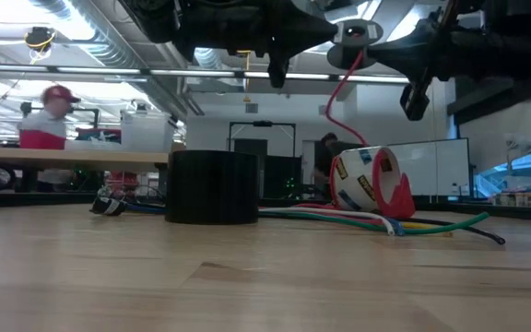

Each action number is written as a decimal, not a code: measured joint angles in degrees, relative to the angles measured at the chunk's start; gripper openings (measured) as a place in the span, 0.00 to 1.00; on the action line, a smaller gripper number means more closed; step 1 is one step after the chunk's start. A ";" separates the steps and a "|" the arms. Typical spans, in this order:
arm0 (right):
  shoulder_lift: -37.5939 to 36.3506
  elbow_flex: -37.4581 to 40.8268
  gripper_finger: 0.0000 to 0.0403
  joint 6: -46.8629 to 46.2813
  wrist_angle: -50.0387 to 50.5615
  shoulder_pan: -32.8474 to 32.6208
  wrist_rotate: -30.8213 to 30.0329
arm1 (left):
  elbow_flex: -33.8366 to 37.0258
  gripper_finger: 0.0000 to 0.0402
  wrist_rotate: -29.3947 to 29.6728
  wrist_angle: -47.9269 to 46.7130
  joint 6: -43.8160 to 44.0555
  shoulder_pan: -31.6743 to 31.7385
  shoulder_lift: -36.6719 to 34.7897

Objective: Coil cords
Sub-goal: Coil the red wire on the black spool

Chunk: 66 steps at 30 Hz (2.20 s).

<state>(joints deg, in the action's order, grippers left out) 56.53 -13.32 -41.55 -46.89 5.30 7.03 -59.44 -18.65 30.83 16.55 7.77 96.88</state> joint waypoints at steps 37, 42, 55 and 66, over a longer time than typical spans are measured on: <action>-6.97 -0.02 0.00 2.83 -0.08 -0.02 -21.75 | 0.02 0.24 -2.86 -19.88 5.45 5.73 -5.80; -7.96 -1.65 0.00 2.79 -0.14 -0.02 -22.91 | 0.04 0.24 4.39 -16.15 -2.18 3.08 -3.47; -7.95 -6.70 0.01 2.84 0.00 -0.02 -22.29 | 0.04 0.24 39.56 0.89 -14.90 -3.00 4.46; -7.93 -7.32 0.01 3.07 0.42 -0.02 -22.21 | -0.28 0.24 39.12 15.28 -6.54 -3.79 12.35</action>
<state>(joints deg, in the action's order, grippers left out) 48.60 -20.64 -38.48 -46.48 5.28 -15.18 -59.72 20.46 46.11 10.00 3.98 109.23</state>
